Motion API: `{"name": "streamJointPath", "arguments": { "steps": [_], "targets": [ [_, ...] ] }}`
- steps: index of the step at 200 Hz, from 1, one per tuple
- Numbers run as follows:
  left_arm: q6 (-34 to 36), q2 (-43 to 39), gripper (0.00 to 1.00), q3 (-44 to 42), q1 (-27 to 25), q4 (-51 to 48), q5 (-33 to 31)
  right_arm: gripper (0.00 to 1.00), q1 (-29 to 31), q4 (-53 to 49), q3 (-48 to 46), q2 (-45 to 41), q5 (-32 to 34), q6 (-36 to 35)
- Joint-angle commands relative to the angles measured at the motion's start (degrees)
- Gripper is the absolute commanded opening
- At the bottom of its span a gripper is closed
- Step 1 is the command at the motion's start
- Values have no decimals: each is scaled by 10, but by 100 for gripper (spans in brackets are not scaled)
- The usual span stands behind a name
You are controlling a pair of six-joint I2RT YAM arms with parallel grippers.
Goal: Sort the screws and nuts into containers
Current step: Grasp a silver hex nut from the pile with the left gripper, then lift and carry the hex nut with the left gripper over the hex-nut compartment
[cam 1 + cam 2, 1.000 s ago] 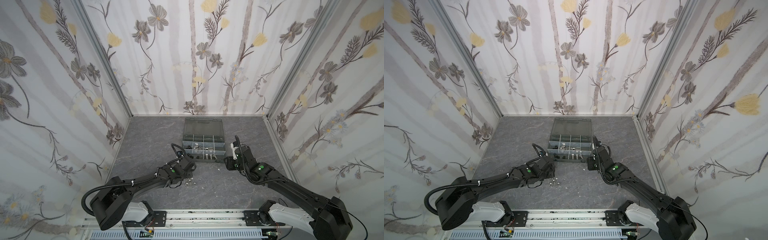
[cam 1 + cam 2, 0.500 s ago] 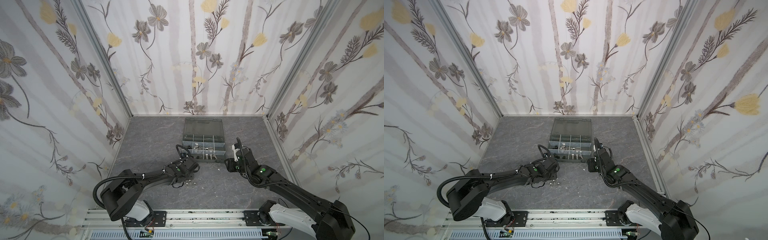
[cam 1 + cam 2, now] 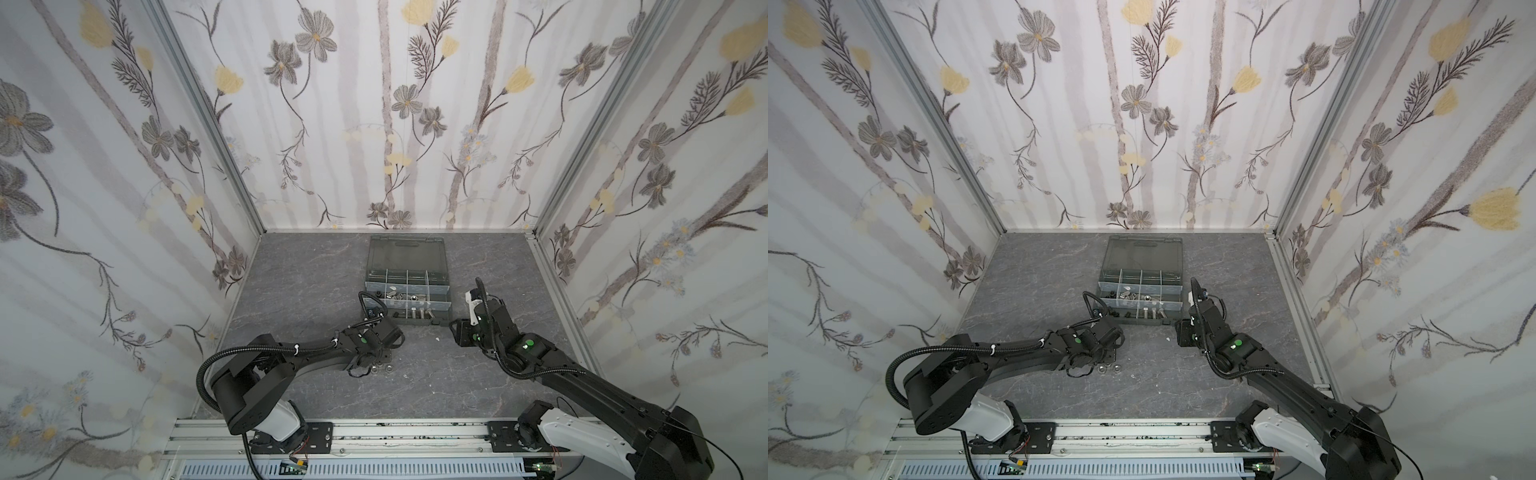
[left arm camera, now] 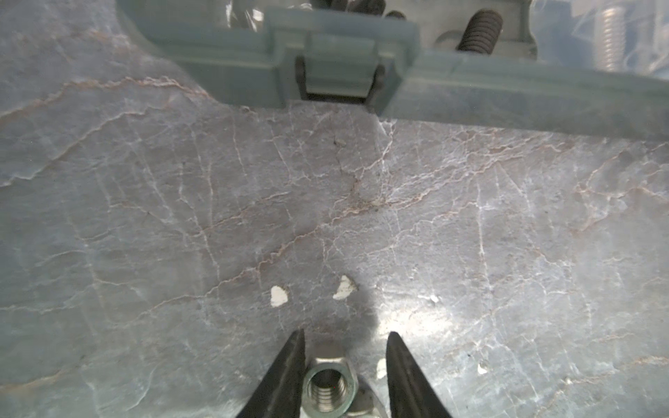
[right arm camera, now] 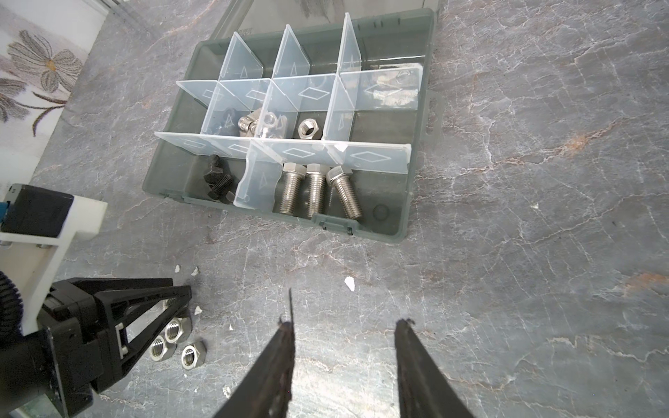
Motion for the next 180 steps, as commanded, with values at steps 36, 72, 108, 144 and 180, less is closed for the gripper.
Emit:
{"name": "streamJointPath", "arguments": {
  "steps": [36,72,108,144,180],
  "targets": [
    [10,7,38,1,-8,-25,-18,46,2,13,-5,-4,-6,13],
    [11,12,38,2,-12,-30,-22,46,1,8,-6,-11,-5,13],
    [19,15,35,4,-13,-33,-28,46,2,8,-15,-20,-5,20],
    [19,17,28,0,-13,-34,-28,46,1,4,-21,-31,0,22],
    [23,11,23,8,-13,-33,-27,46,1,-3,-25,-44,2,27]
  ]
}}
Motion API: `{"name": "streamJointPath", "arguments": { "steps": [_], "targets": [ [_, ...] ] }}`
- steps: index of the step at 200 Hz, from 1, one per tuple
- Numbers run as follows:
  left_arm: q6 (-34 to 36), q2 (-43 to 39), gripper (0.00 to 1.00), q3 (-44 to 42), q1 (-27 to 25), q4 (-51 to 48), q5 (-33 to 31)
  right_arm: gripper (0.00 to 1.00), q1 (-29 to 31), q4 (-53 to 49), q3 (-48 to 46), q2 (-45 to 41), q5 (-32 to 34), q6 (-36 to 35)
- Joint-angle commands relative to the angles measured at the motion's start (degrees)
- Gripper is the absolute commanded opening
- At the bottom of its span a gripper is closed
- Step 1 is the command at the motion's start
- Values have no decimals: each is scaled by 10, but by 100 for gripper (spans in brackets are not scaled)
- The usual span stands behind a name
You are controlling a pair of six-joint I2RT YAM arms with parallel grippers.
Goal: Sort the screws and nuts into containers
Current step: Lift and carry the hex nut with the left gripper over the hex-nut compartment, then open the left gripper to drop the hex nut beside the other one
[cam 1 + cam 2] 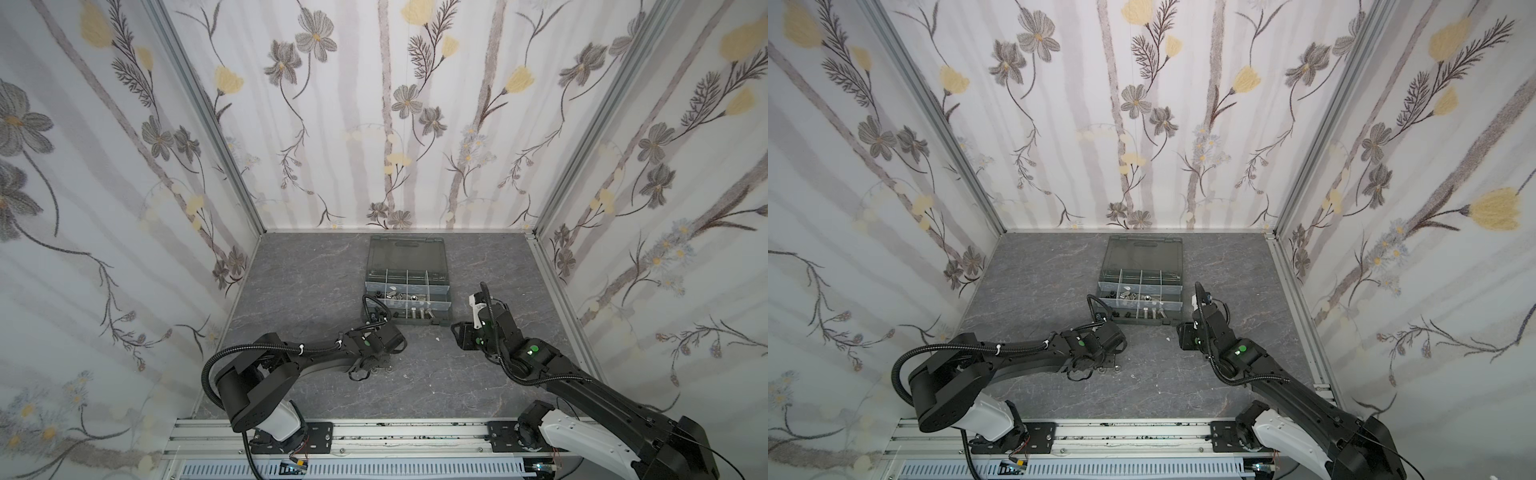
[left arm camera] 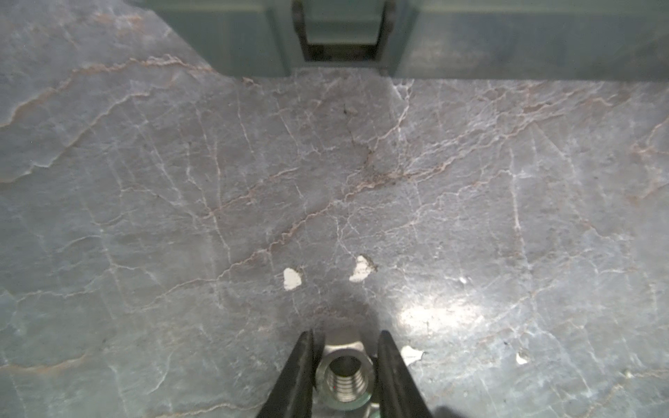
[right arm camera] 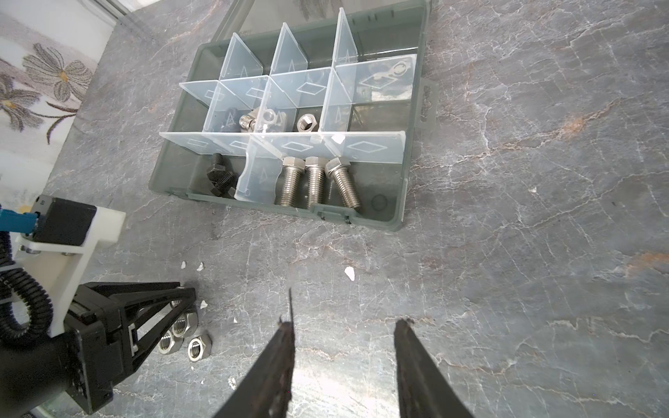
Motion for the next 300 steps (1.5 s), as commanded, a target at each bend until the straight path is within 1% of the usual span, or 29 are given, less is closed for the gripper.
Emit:
{"name": "streamJointPath", "arguments": {
  "steps": [1,36,66,84,125,146,169,206,232,248,269,300],
  "targets": [
    [7,-3,23,8,0,-10,-11,46,1,2,-2,-8,6,9],
    [28,-7,23,54,3,-9,-17,46,1,-14,-4,-29,18,11],
    [60,26,23,149,6,-8,-17,46,0,-29,-8,-52,28,18],
    [96,65,23,221,15,-7,-10,46,2,-37,-12,-63,33,23],
    [167,174,22,387,53,-7,24,45,3,-71,-22,-92,48,34],
    [180,240,22,456,73,-7,51,45,3,-77,-31,-117,53,43],
    [189,293,22,510,82,-8,60,45,4,-87,-38,-133,56,53],
    [187,327,24,533,90,-8,76,45,4,-95,-39,-141,59,55],
    [188,330,30,529,91,-7,78,46,5,-91,-38,-133,57,54],
    [186,329,37,526,91,-7,77,46,4,-87,-37,-125,54,52],
    [185,325,43,525,92,-7,77,46,5,-83,-34,-116,50,50],
    [184,314,46,525,94,-7,74,46,4,-82,-33,-113,51,47]
  ]
}}
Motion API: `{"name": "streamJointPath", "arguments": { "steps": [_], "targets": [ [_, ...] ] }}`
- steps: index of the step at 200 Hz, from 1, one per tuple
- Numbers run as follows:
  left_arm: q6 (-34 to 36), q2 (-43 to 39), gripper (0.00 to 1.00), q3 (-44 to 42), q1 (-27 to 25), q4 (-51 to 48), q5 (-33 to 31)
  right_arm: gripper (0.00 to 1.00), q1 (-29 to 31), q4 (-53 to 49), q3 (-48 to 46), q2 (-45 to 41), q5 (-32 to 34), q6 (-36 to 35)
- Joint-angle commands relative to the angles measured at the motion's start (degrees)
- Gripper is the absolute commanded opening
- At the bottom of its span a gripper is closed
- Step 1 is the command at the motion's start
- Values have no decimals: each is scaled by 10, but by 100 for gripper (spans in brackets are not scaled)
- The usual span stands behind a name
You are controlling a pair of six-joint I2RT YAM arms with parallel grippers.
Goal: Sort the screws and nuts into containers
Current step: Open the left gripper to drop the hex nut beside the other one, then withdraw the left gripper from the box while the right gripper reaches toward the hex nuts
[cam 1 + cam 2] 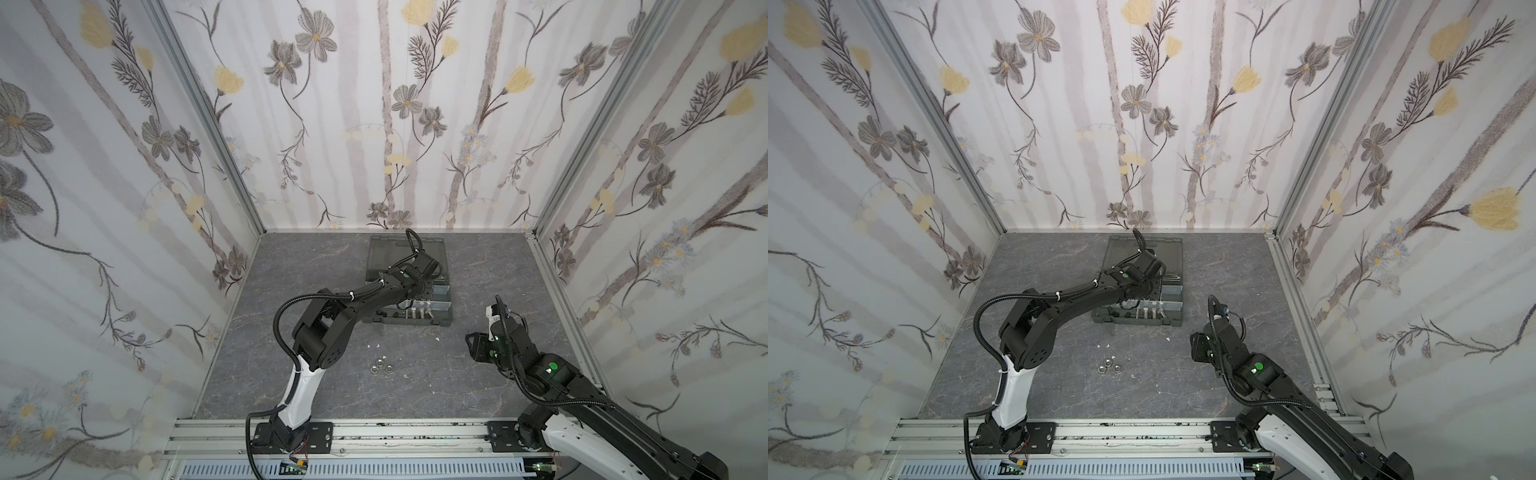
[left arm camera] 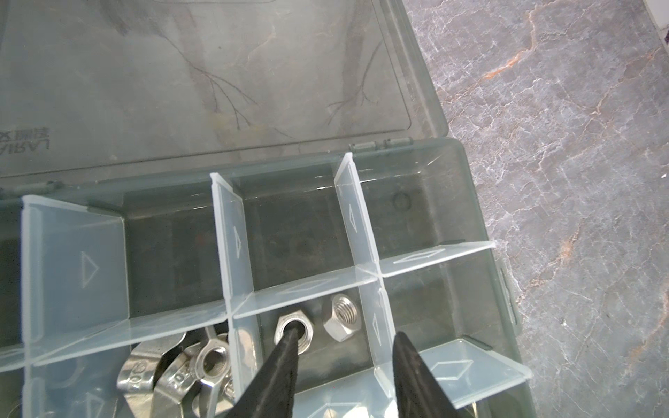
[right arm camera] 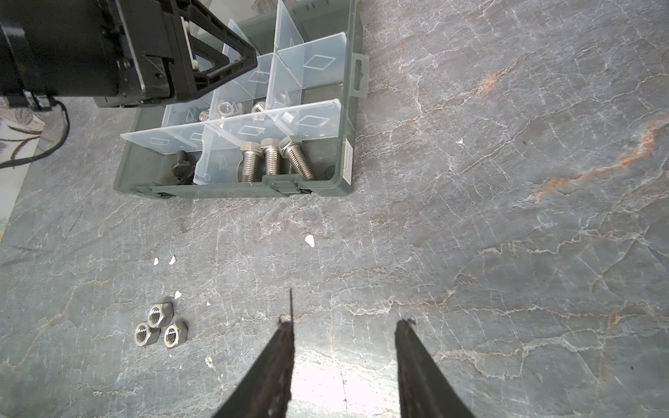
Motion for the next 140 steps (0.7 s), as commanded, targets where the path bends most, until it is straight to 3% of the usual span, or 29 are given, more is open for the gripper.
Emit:
{"name": "streamJointPath", "arguments": {
  "steps": [1,98,140],
  "targets": [
    [4,-13,46,-1,2,2,-2,46,1,15,6,2,3,0],
    [-18,-76,47,-53,7,12,3,46,0,17,0,3,1,-4],
    [-44,-130,47,-112,12,37,14,46,1,42,2,17,-17,-5]
  ]
}}
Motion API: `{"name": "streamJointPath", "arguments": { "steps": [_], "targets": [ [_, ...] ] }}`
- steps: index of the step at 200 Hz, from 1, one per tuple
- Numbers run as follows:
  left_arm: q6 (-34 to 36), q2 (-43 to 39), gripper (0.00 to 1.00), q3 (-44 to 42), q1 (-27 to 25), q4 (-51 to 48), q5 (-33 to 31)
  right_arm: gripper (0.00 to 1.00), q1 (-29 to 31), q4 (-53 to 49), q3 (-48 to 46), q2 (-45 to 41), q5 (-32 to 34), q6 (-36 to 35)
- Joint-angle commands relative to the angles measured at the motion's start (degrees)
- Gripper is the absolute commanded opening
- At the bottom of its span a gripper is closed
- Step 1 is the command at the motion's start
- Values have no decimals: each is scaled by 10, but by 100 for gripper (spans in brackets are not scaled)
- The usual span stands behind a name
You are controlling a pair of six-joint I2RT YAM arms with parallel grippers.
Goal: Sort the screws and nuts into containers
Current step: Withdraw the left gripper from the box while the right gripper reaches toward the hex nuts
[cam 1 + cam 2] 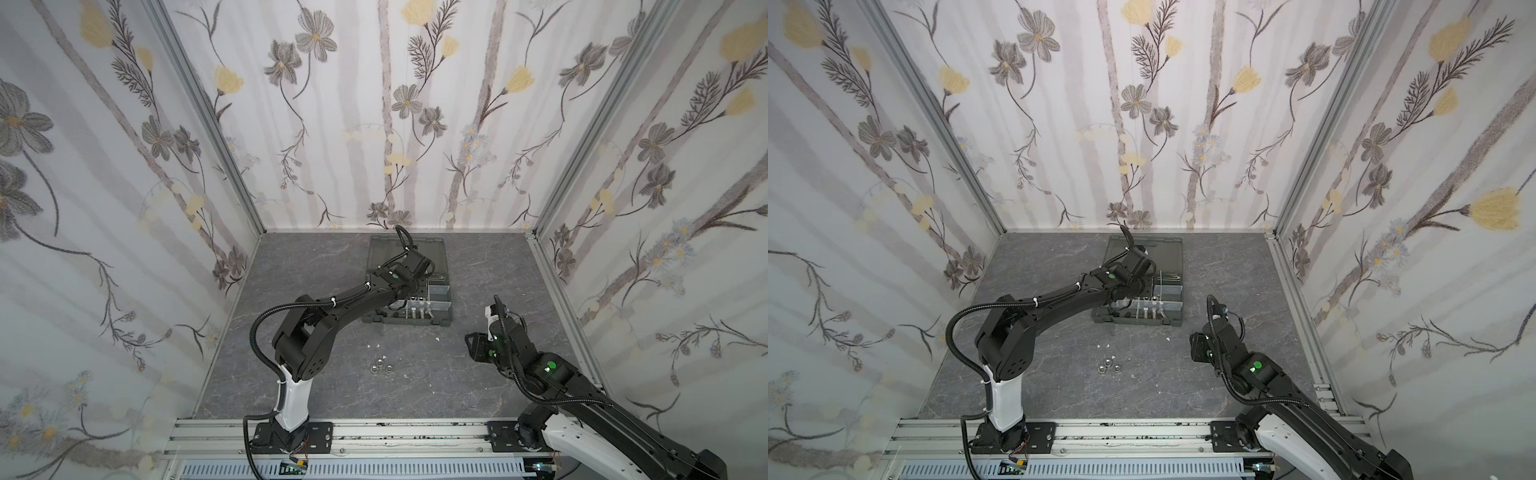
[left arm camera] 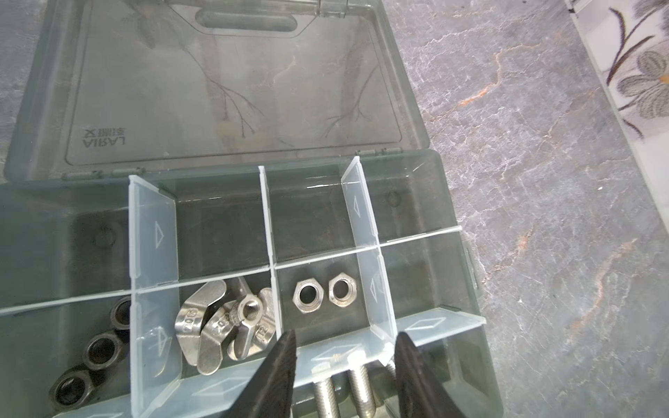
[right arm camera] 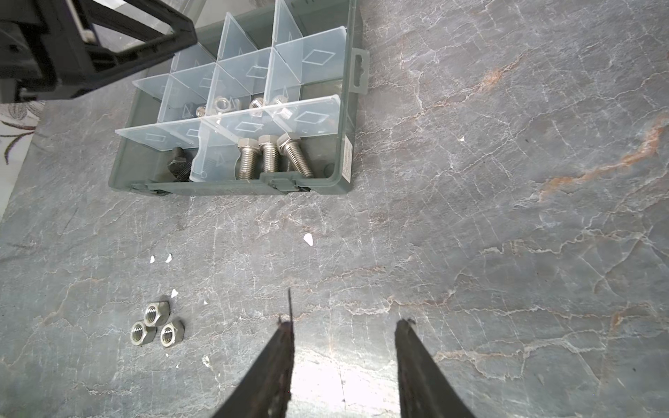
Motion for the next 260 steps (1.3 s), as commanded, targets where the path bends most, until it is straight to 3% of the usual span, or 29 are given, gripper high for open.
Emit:
{"name": "streamJointPath", "arguments": {
  "steps": [1,51,107,164,260],
  "targets": [
    [-24,-29,47,-31,4,22,5,46,1,39,3,10,-12,-3],
    [-61,-140,47,-156,12,48,-19,46,33,101,13,79,-27,-1],
    [-110,-270,48,-306,22,76,-67,46,127,134,81,231,-26,-8],
    [-155,-390,51,-421,27,77,-91,46,177,180,104,318,-53,-2],
    [-186,-487,53,-508,30,79,-110,46,239,140,161,374,-41,8]
  ]
}}
